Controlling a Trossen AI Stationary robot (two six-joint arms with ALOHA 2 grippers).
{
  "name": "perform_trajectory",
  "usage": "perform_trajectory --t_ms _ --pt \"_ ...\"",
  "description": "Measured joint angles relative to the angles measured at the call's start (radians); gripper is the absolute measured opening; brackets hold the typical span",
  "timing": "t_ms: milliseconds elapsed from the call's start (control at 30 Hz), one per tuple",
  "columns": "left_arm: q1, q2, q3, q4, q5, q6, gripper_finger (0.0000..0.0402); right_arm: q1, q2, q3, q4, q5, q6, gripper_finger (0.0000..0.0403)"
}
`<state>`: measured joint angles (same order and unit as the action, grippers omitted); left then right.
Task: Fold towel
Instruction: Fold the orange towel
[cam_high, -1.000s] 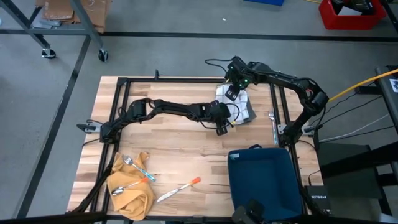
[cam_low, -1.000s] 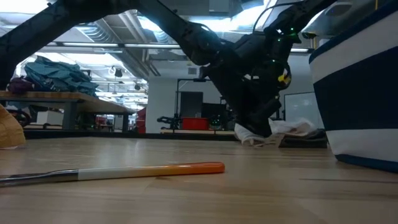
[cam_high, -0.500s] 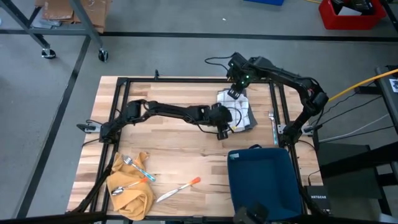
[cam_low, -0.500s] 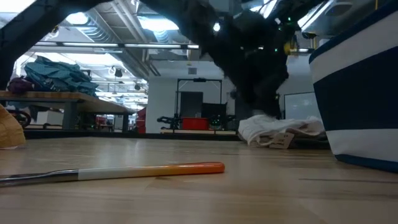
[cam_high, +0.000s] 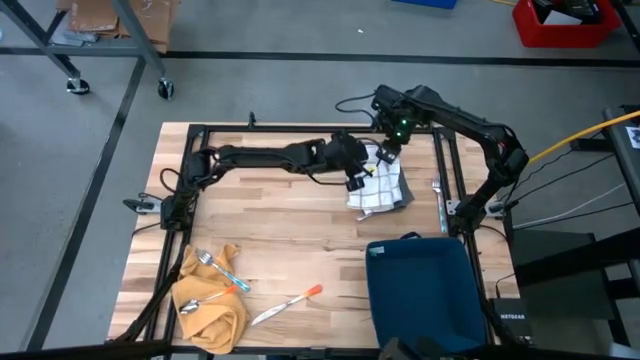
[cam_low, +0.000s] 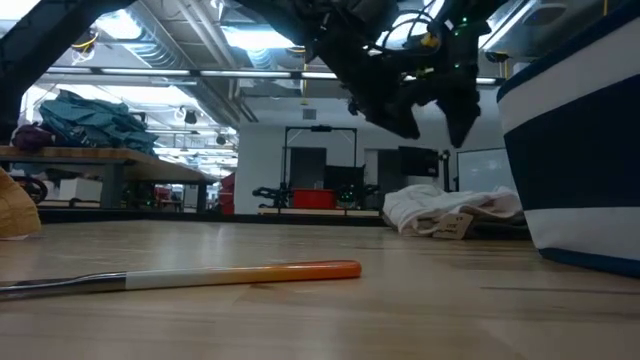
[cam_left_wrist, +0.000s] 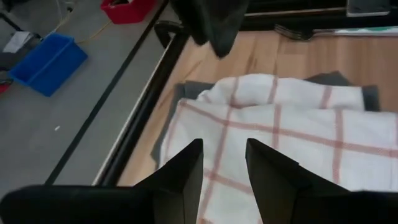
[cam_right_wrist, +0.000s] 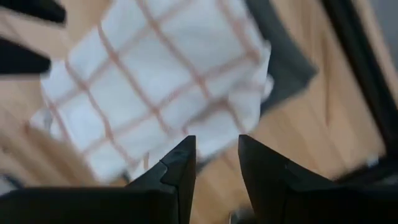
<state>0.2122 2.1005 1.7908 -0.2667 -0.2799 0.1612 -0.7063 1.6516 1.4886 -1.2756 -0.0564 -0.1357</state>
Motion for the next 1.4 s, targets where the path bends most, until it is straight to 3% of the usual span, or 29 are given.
perform_trajectory --t_ms 233,467,800,1000,1100,1233,1400 --pt "-0.026 -0.023 0.001 -0.038 0.082 -0.004 0.0114 0.0 0.0 -0.067 0.285 -0.042 0.028 0.0124" --pt "-0.08 -0.029 0.0 -0.056 0.087 0.037 0.0113 0.0 0.003 -0.109 0.344 -0.056 0.11 0.0124" --pt "-0.123 -0.162 0.0 -0.25 0.086 0.073 0.0114 0.002 0.002 -0.04 0.341 -0.424 0.066 0.0124" --pt "-0.15 -0.253 0.001 -0.406 0.086 0.067 0.0114 0.059 0.002 0.006 0.435 -0.459 0.074 0.0124" --pt "-0.158 -0.274 0.001 -0.46 0.081 0.017 0.0114 0.1 0.002 0.006 0.506 -0.457 0.138 0.0124" --pt "-0.166 -0.29 0.001 -0.565 0.078 -0.167 0.0114 0.162 0.012 0.006 0.591 -0.448 0.183 0.0124" --pt "-0.185 -0.289 0.001 -0.872 0.095 -0.369 0.0114 0.238 0.029 0.006 0.638 -0.442 0.18 0.0124"
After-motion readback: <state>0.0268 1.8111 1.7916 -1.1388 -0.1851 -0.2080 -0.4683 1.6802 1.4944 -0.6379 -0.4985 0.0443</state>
